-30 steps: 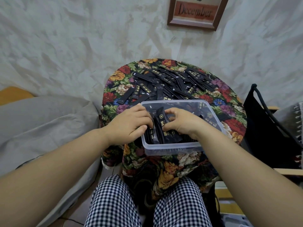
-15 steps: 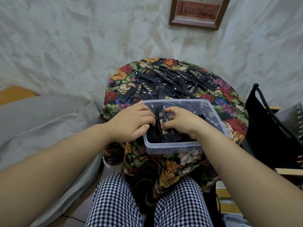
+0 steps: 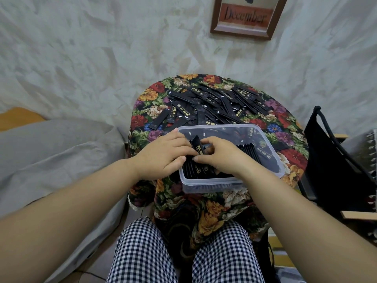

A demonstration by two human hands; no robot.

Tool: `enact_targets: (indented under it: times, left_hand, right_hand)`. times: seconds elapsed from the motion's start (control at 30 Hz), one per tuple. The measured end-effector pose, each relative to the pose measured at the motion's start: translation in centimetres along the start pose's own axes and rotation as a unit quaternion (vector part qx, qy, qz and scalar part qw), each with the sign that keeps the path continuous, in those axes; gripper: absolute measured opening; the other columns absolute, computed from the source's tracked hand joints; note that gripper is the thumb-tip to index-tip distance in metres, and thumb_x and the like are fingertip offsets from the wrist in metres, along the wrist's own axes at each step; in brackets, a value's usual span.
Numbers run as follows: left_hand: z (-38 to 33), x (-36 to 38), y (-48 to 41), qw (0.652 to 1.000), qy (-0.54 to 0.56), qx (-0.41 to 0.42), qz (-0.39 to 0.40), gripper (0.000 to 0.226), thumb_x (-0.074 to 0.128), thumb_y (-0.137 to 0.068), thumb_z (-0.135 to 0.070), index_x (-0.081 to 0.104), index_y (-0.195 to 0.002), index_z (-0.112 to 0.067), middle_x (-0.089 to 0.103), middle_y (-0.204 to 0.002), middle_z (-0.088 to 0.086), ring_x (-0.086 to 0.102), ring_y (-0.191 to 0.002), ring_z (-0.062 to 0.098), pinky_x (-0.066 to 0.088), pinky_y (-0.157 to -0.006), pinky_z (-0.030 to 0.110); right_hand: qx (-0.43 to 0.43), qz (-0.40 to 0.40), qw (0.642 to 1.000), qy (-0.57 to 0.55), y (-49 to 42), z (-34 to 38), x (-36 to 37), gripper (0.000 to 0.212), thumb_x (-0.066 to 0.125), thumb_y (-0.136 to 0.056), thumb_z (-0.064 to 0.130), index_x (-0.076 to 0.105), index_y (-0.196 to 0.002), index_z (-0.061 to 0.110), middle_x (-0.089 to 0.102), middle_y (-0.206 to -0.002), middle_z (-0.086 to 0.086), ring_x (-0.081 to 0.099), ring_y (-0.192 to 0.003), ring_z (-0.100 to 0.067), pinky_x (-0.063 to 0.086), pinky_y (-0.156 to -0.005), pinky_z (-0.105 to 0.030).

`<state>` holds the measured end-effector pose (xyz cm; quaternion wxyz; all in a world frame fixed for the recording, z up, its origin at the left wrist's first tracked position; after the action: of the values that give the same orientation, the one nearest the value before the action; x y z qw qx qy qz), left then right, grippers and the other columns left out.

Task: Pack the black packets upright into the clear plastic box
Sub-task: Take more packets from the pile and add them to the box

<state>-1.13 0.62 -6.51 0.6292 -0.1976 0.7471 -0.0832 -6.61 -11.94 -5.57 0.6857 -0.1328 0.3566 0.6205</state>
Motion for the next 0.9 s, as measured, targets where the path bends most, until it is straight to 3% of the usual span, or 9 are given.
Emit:
enact_targets:
  times: [0.1, 0.27, 0.5, 0.7, 0.8, 0.9]
  left_hand:
    - [0.1, 0.0, 0.0, 1.0, -0.001, 0.0, 0.001, 0.044, 0.03, -0.094, -0.027, 0.066, -0.114, -0.012, 0.062, -0.107, 0.006, 0.044, -0.109, 0.021, 0.019, -0.112, 0.04]
    - [0.1, -0.1, -0.1, 1.0, -0.002, -0.004, 0.007, 0.045, 0.03, -0.093, -0.028, 0.067, -0.113, -0.014, 0.061, -0.11, 0.005, 0.044, -0.108, 0.019, 0.02, -0.111, 0.039]
    - [-0.1, -0.3, -0.1, 1.0, -0.01, -0.004, 0.025, 0.042, 0.03, -0.093, -0.029, 0.065, -0.109, -0.012, 0.062, -0.112, 0.004, 0.043, -0.109, 0.019, 0.019, -0.112, 0.038]
    - [-0.1, -0.4, 0.1, 1.0, 0.0, -0.009, 0.02, 0.043, 0.03, -0.095, -0.031, 0.064, -0.113, -0.013, 0.061, -0.113, 0.003, 0.046, -0.111, 0.019, 0.026, -0.11, 0.039]
    - [0.0, -0.3, 0.4, 1.0, -0.005, -0.008, 0.025, 0.053, 0.022, -0.1, -0.04, 0.064, -0.119, -0.015, 0.06, -0.123, 0.003, 0.044, -0.121, 0.021, 0.017, -0.115, 0.038]
    - [0.1, -0.4, 0.2, 0.999, -0.004, -0.011, 0.038, 0.063, 0.013, -0.1, -0.045, 0.069, -0.113, -0.018, 0.061, -0.126, 0.001, 0.045, -0.124, 0.02, 0.009, -0.117, 0.036]
  right_hand:
    - [0.026, 0.013, 0.997, -0.065, 0.3, -0.7, -0.3, 0.04, 0.059, -0.093, 0.018, 0.052, -0.132, 0.018, 0.055, -0.092, 0.008, 0.053, -0.073, -0.007, 0.054, -0.054, -0.019]
    - [0.029, 0.009, 0.997, -0.065, 0.1, -1.2, -0.3, 0.043, 0.065, -0.087, 0.008, 0.055, -0.128, 0.015, 0.057, -0.093, -0.002, 0.057, -0.072, -0.012, 0.056, -0.058, -0.024]
    - [0.015, 0.005, 0.997, -0.076, -0.2, -0.7, -0.1, 0.053, 0.073, -0.081, 0.011, 0.051, -0.129, 0.018, 0.055, -0.088, -0.001, 0.056, -0.068, -0.01, 0.051, -0.051, -0.021]
    - [0.051, 0.046, 0.989, -0.134, 0.4, -1.4, -0.1, 0.045, 0.069, -0.085, 0.009, 0.054, -0.127, 0.01, 0.06, -0.09, -0.004, 0.057, -0.065, -0.01, 0.057, -0.058, -0.023]
    - [0.057, 0.046, 0.992, -0.104, 0.5, -1.4, -0.3, 0.037, 0.072, -0.083, 0.011, 0.059, -0.118, 0.011, 0.06, -0.084, -0.003, 0.06, -0.063, -0.012, 0.056, -0.056, -0.024]
    - [0.064, 0.052, 0.995, -0.064, 0.5, -1.3, -0.1, 0.027, 0.071, -0.085, 0.02, 0.059, -0.107, 0.011, 0.061, -0.079, -0.004, 0.062, -0.056, -0.014, 0.055, -0.055, -0.024]
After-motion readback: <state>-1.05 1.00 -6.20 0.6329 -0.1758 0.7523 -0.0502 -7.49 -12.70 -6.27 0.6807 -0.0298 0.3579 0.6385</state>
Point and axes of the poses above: each hand's wrist, its own y-axis away from the middle knuckle, its own x-axis out of the palm, z = x × y, the point moved 6 cm from there along -y, towards the middle knuckle
